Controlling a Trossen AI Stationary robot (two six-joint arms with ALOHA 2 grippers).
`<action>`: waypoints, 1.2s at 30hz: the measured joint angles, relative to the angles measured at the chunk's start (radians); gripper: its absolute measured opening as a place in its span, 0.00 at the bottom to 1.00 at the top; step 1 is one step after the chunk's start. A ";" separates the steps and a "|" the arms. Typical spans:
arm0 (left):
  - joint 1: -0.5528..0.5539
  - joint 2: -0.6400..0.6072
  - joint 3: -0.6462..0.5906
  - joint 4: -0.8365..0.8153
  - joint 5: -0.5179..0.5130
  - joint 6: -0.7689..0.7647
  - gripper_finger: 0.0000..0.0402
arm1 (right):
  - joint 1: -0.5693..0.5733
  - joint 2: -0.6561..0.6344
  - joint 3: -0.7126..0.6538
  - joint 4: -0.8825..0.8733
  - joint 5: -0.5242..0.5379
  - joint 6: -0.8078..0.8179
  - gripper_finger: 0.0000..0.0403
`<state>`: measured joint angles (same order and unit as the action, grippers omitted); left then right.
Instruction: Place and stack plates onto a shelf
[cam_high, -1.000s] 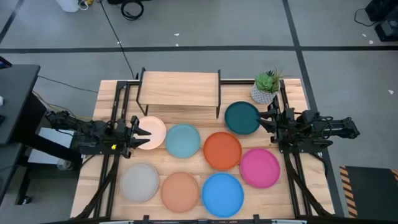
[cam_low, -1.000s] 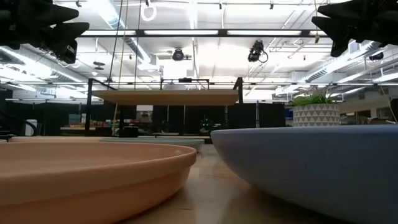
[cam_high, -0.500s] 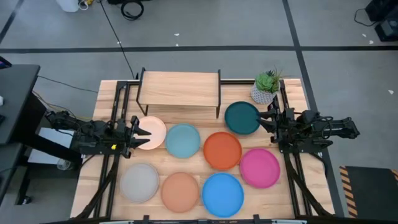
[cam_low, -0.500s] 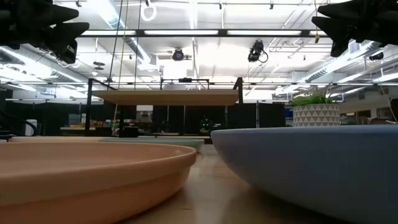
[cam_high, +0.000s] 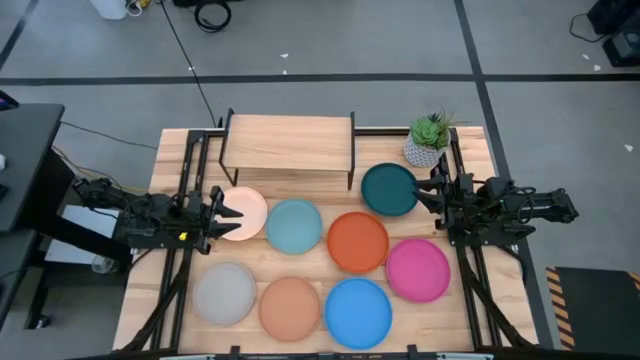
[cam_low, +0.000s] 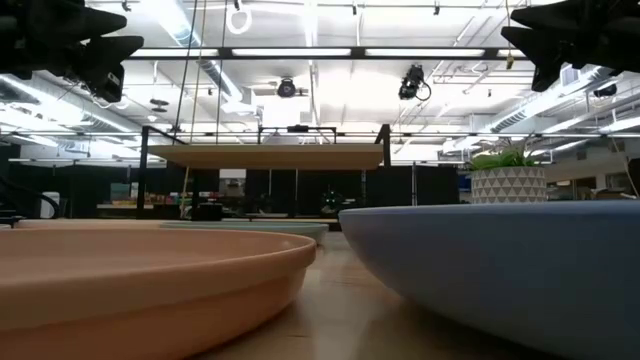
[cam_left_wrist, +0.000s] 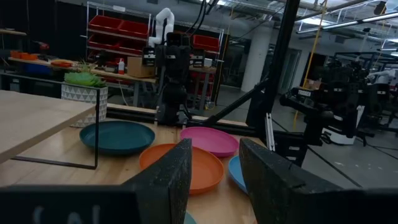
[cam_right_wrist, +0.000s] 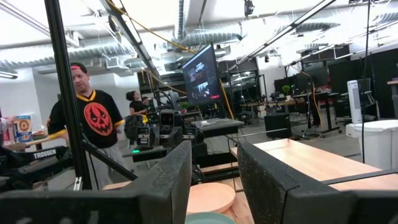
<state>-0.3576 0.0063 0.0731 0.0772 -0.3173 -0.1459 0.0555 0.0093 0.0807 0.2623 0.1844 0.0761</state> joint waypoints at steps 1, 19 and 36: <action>0.000 0.000 0.000 0.000 0.000 0.000 0.35 | 0.000 0.000 0.000 0.000 0.000 0.000 0.34; 0.000 0.000 0.000 0.017 0.006 -0.324 0.35 | 0.000 0.000 0.000 0.000 0.000 0.000 0.34; 0.000 0.000 0.000 0.025 0.052 -0.263 0.35 | 0.000 0.000 0.000 0.007 -0.002 0.100 0.34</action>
<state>-0.3573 0.0063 0.0731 0.1027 -0.2652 -0.4088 0.0559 0.0093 0.0807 0.2695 0.1824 0.1760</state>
